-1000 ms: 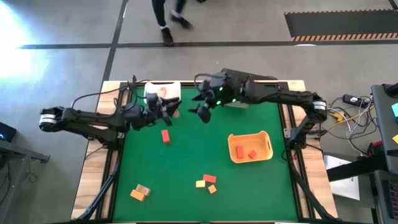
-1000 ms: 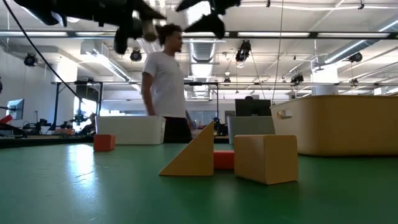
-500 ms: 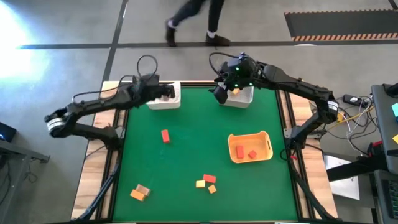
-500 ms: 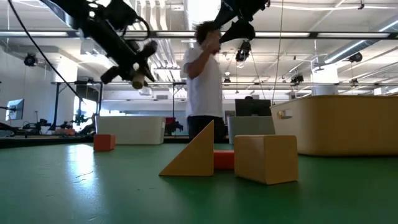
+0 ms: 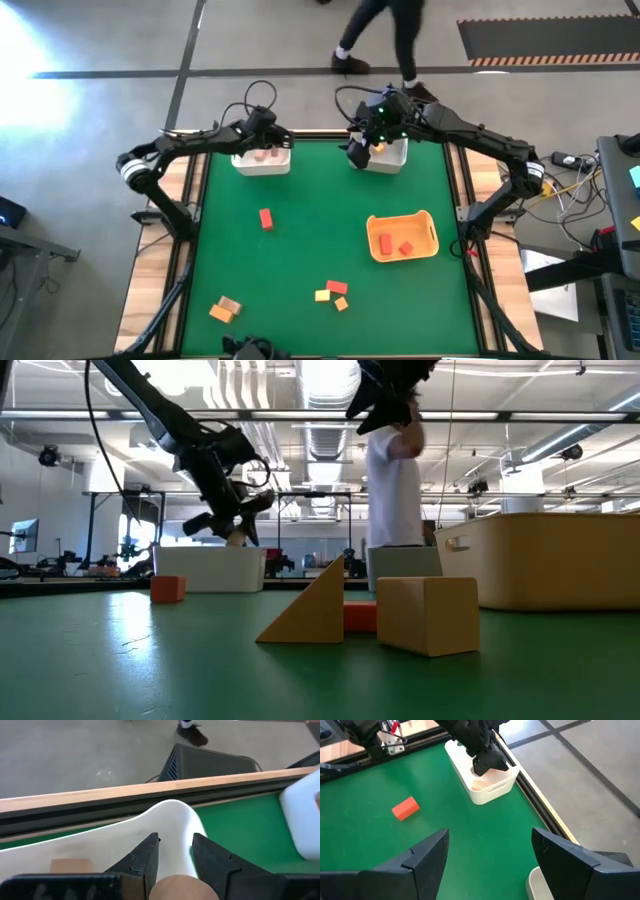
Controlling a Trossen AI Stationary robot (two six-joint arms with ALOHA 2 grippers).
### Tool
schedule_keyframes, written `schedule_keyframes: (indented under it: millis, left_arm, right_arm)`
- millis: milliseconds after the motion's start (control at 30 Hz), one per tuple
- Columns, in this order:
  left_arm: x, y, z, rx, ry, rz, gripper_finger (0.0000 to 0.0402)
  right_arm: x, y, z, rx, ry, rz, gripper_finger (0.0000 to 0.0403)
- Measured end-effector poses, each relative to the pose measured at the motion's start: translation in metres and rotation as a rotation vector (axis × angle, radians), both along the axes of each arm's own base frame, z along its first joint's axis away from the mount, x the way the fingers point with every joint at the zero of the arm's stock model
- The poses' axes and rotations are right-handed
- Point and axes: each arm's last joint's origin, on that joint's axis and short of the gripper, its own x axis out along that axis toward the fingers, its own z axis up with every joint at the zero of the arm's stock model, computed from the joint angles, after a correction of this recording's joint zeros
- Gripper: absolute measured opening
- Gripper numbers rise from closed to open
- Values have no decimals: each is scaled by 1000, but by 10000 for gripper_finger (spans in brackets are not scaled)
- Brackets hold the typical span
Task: Sort & place blocks by color
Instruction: Put the brown block into the white bin, then put the yellow block into the gray bin
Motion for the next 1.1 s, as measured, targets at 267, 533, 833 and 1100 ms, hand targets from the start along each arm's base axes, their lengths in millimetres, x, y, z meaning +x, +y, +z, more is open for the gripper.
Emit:
schedule_keyframes:
  millis: [267,533,833,1100]
  left_arm:
    - [-3,-3,7,13,-16,-1,206]
    - [-9,-25,49,27,-203,-102,220]
    - [0,-112,108,26,-474,-297,187]
    - [18,-193,116,-94,-581,-406,170]
  right_arm:
    - [2,-1,-3,-12,12,13,276]
    - [14,-6,-17,-20,57,60,270]
    - [37,-19,-38,-148,76,172,251]
    - [53,-40,-51,-140,-40,257,230]
